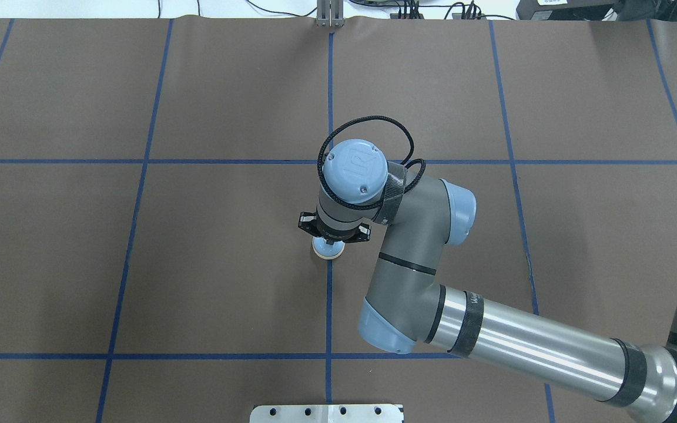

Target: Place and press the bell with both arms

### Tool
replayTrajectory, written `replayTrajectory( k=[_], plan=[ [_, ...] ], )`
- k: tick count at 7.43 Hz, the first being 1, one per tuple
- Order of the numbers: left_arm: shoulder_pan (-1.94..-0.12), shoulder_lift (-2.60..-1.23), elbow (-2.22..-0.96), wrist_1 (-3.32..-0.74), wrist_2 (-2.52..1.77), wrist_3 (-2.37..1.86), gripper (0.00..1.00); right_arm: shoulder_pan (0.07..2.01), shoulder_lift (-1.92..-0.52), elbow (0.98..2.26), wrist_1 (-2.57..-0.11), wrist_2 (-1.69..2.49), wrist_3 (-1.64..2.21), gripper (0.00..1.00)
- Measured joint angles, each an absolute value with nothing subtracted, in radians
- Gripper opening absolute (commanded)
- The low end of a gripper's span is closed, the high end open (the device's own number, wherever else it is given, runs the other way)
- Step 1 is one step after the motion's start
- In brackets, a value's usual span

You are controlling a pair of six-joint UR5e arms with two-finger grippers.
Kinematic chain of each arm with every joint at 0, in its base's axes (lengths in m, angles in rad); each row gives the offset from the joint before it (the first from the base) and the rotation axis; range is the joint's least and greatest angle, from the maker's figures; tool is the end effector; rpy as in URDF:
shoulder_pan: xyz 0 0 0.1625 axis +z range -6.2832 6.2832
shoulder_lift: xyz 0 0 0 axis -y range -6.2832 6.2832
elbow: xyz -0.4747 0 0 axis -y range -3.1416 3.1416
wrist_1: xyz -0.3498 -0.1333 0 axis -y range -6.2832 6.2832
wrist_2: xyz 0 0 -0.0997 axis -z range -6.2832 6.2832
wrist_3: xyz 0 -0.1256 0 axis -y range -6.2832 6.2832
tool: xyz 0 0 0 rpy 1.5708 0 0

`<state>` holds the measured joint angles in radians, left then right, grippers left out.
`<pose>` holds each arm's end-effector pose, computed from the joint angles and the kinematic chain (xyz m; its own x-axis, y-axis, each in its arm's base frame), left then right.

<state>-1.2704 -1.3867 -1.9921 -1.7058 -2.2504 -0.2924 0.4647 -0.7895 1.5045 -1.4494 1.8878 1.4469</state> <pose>0.0610 -0.3805 0.6017 0.7261 0.1730 -0.6654 -0.0693 0.9813 0.1795 -0.6317 -0.4220 0.2762 0.6215 0.1802 0.7624 -0.1433 0.9829 -0.1156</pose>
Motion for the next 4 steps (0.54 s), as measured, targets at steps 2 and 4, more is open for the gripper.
replayTrajectory(
  k=[2,4],
  plan=[
    [-1.271,-1.387,-1.992,-1.706,-2.250,-0.293,1.00,0.521,-0.853,1.606,-1.455,1.934,1.440,0.00],
    [-1.273,-1.384,-1.992,-1.706,-2.251,-0.292,1.00,0.627,-1.028,1.788,-1.456,2.023,1.399,0.00]
  ],
)
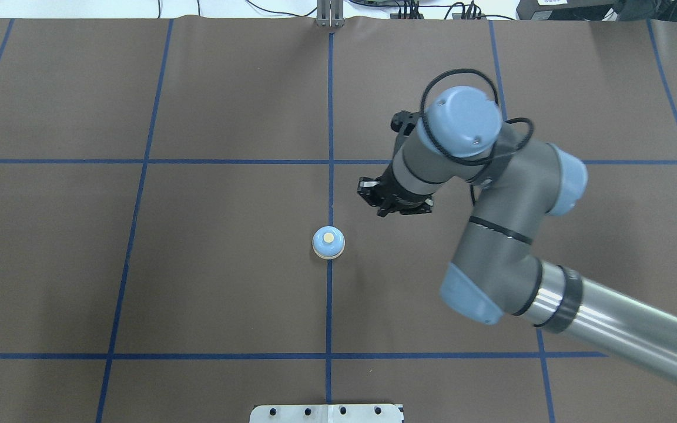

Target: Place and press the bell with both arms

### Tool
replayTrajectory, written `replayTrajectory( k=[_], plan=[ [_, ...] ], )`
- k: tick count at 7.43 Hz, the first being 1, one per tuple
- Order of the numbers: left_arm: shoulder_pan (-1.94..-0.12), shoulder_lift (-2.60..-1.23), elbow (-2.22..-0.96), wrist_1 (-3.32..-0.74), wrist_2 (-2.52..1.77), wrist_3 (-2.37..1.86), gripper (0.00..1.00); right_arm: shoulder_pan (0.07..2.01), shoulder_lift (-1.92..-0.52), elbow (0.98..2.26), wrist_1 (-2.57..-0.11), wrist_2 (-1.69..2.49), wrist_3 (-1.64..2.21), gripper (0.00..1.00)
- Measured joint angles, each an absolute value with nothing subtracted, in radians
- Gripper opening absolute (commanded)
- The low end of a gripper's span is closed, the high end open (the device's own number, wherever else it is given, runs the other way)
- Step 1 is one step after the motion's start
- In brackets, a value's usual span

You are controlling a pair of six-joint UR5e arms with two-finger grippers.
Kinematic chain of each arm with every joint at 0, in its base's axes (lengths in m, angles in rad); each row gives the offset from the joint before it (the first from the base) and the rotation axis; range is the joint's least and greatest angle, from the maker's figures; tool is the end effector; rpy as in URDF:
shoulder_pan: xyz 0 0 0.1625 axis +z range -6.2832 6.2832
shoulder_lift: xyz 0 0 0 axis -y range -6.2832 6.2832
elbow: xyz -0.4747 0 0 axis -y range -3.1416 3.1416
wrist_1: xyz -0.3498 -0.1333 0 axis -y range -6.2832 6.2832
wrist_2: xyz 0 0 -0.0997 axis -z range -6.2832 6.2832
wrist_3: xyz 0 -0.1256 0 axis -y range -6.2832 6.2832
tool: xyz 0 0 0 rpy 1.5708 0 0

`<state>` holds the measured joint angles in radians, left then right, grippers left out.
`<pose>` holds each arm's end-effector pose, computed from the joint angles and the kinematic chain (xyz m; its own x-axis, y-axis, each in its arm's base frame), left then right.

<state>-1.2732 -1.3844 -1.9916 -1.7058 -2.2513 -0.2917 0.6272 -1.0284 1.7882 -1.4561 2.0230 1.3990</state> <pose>0.0597 -0.3797 0.6028 0.7265 0.1699 -0.6658 -0.0673 0.9819 0.1771 -0.4797 -0.4445 0.3241 0.5555 0.2127 0.8038 -0.1639 0.9758 -0.1450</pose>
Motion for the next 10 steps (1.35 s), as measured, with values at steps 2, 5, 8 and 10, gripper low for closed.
replayTrajectory(
  k=[2,5,8,10],
  plan=[
    [-1.283,-1.353,-1.997,-1.708,-2.255,-0.242,1.00,0.724,-1.224,1.919,-1.454,2.082,1.241,0.00],
    [-1.316,-1.297,-1.998,-1.710,-2.289,-0.158,1.00,0.997,-1.533,1.989,-1.444,2.242,0.764,0.42],
    [-1.386,-1.249,-1.985,-1.711,-2.332,-0.042,1.00,1.278,-1.717,1.963,-1.445,2.324,0.335,0.73],
    [-1.430,-1.220,-1.979,-1.711,-2.361,0.025,1.00,1.403,-1.798,1.956,-1.446,2.339,0.190,1.00]
  ],
)
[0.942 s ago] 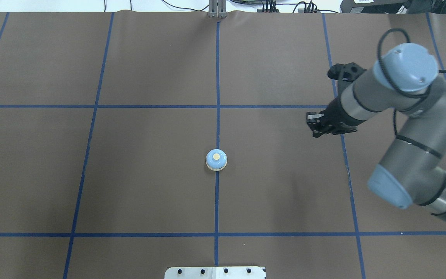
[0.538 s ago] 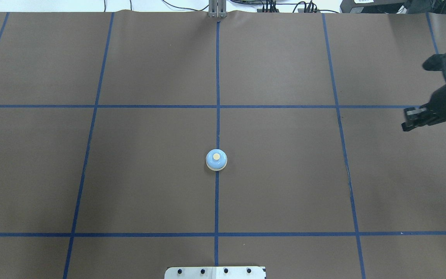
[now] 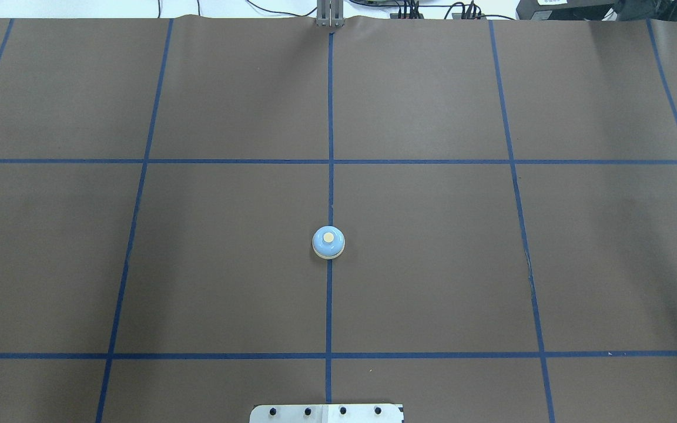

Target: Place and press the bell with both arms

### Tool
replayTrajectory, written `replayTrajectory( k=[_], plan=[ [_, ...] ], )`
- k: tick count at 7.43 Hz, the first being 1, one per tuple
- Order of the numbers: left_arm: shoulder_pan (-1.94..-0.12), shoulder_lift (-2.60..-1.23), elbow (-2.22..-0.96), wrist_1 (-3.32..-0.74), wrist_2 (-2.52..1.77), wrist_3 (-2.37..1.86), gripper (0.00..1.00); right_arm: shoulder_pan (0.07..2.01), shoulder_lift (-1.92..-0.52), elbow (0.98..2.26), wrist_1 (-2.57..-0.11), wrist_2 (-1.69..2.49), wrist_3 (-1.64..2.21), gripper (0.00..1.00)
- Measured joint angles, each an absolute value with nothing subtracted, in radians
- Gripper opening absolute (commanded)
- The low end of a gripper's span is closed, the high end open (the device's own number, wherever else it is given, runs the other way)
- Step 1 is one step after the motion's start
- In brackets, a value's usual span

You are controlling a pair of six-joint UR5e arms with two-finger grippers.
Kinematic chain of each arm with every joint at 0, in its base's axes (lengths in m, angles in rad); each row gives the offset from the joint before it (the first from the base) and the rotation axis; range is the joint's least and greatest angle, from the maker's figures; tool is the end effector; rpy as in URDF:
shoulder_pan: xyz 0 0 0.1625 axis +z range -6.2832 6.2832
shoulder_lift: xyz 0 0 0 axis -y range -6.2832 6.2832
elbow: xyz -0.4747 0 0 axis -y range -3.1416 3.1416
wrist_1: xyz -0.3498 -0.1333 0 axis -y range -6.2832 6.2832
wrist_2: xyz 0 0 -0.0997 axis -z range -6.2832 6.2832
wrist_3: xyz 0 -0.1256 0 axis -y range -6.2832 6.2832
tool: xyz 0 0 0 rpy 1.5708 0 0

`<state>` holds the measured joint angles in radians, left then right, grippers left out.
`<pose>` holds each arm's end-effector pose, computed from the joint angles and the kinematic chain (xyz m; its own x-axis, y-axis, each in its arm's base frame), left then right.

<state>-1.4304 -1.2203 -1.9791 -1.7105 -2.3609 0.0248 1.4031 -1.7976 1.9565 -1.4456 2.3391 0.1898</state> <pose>-0.0015 -0.3045 0.6552 0.6737 0.2605 -0.6915 -0.1540 0.9647 0.2134 -0.0147 -0.3623 0.6284 0.6946 -0.1279 0.7080 0.0297 0.9883 0.1494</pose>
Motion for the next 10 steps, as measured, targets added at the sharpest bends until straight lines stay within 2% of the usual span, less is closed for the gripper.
replayTrajectory(
  k=[4,10],
  plan=[
    [-1.463,-1.261,-1.967,-1.623,-2.379,-0.022,1.00,1.503,-1.855,1.935,-1.452,2.366,0.084,1.00],
    [-1.542,-1.314,-1.948,-1.426,-2.414,0.047,1.00,1.444,-1.839,1.884,-1.473,2.360,0.041,1.00]
  ],
)
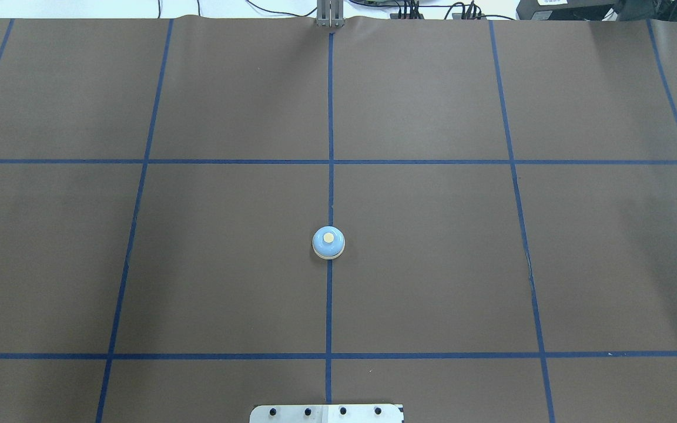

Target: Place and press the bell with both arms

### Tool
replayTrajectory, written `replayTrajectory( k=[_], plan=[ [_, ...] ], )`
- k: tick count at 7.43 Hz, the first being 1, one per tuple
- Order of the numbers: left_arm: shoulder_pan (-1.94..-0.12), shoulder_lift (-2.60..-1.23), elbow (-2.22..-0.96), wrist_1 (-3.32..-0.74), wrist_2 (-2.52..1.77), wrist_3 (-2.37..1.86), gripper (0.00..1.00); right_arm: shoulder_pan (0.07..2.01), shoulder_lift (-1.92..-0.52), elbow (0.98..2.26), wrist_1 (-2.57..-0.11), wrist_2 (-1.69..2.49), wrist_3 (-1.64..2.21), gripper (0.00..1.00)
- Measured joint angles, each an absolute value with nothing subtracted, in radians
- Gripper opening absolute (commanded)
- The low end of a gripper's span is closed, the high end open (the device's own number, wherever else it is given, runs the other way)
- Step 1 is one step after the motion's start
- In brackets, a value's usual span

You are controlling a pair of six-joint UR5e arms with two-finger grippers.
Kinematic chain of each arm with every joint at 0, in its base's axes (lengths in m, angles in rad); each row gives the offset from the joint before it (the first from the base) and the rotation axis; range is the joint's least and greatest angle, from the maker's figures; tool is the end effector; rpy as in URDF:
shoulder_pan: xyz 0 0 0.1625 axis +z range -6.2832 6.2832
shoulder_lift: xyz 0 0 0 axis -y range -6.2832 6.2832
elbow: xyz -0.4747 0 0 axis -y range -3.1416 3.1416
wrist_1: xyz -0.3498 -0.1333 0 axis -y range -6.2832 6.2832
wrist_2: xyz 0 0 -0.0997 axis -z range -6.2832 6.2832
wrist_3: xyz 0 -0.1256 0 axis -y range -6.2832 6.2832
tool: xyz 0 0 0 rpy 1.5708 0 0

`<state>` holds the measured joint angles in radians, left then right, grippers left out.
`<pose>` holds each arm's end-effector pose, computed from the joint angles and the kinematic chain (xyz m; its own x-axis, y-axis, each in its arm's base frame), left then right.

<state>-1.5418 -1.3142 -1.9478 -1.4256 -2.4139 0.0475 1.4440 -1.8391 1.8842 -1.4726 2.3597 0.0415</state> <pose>-0.0301 -0.3254 0.6656 0.6633 0.0482 -0.7468 -0.0605 0.9981 0.0107 0.0015 -0.3378 0.6778 0.6908 -0.1487 0.7076 0.0966 0.9888 0.1135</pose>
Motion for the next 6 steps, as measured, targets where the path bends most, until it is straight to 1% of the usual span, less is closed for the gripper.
replayTrajectory(
  k=[6],
  plan=[
    [-1.550,-1.308,-1.934,-1.410,-2.408,0.108,1.00,1.450,-1.802,1.884,-1.578,2.358,-0.086,1.00]
  ],
)
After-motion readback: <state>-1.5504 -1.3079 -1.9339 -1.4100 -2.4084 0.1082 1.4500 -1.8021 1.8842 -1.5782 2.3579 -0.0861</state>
